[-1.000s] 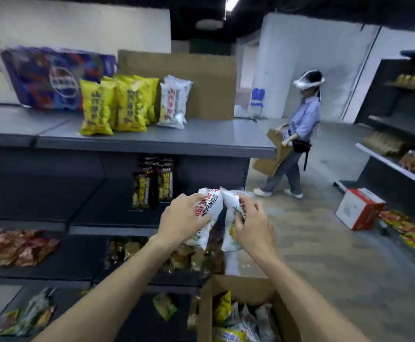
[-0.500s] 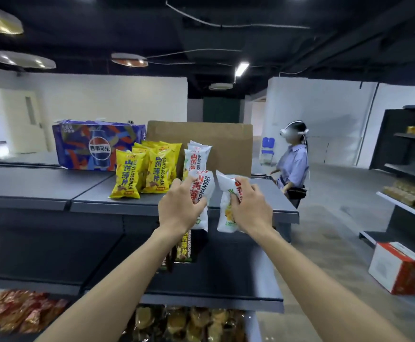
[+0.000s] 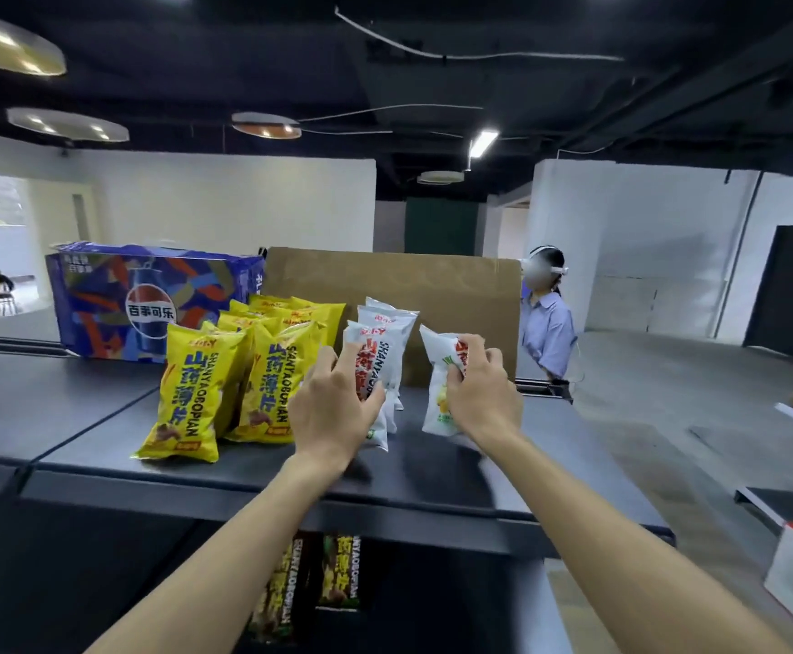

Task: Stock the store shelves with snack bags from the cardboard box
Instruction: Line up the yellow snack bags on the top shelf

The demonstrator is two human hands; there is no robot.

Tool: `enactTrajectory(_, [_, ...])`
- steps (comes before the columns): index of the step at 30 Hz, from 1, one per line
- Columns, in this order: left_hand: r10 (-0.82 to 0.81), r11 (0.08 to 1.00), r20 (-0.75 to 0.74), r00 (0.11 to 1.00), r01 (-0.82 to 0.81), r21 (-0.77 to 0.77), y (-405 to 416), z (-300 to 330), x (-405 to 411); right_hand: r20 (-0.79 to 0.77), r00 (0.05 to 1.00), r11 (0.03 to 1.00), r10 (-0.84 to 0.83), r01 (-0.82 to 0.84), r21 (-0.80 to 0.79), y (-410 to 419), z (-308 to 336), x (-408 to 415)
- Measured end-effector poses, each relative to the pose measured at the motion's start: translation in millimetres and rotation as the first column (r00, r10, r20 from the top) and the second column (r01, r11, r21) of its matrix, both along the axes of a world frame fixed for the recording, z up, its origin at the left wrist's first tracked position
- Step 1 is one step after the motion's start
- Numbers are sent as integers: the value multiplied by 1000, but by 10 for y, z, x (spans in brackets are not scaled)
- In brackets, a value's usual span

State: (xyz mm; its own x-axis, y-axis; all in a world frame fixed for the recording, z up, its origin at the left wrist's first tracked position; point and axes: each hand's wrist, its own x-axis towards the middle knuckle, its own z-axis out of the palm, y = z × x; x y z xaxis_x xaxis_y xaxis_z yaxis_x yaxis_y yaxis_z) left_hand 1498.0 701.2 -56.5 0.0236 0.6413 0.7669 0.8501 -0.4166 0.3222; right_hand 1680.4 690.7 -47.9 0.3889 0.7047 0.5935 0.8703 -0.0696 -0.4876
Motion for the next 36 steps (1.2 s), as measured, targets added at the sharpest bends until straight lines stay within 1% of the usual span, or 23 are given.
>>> enactTrajectory(3, [25,999,-57,998,-22,44,217,-30,35,-26,999,998,-35,36,47,363,44,12])
enactTrajectory(6, [24,996,-74,997,-17,87,397,-82,61,1,999,995,-48,48,85,703,68,24])
enactTrajectory(8, [10,993,-81,997,0,122,483,-126,71,15,998,994,-65,63,88,903,75,39])
enactTrajectory(11, [30,984,-147,989,-4,179,570,-202,70,45,995,993,-92,88,74,1145,38,47])
enactTrajectory(14, [42,985,-240,970,1,175,640,-307,82,52,994,993,-100,96,72,1298,-48,50])
enactTrajectory(16, [20,992,-234,972,9,123,666,-382,86,77,994,995,-79,74,62,1359,-129,47])
enactTrajectory(18, [-17,996,-204,979,34,78,696,-429,87,137,989,999,-47,44,27,1402,-237,27])
enactTrajectory(19, [-31,997,-203,979,44,60,705,-444,88,138,990,999,-34,33,10,1418,-283,16])
enactTrajectory(22, [-64,997,-221,973,73,33,719,-471,81,45,999,1000,-14,15,-8,1450,-332,-12])
enactTrajectory(23, [-79,996,-225,971,86,19,714,-472,74,45,999,999,-24,25,-29,1453,-326,-18])
enactTrajectory(26, [-111,994,-258,960,104,-38,678,-498,37,132,990,991,-48,64,-119,1395,-334,-52])
enactTrajectory(30, [-135,990,-307,942,115,-84,567,-536,-59,208,978,955,-18,78,-287,1188,-384,-89])
enactTrajectory(32, [-137,990,-361,923,112,-89,506,-541,-143,197,980,925,8,67,-373,1044,-381,-99])
enactTrajectory(33, [-141,989,-382,913,114,-94,467,-538,-185,181,983,918,10,63,-392,961,-377,-105])
enactTrajectory(36, [-172,984,-396,902,136,-117,316,-519,-273,152,988,917,2,59,-395,703,-394,-110])
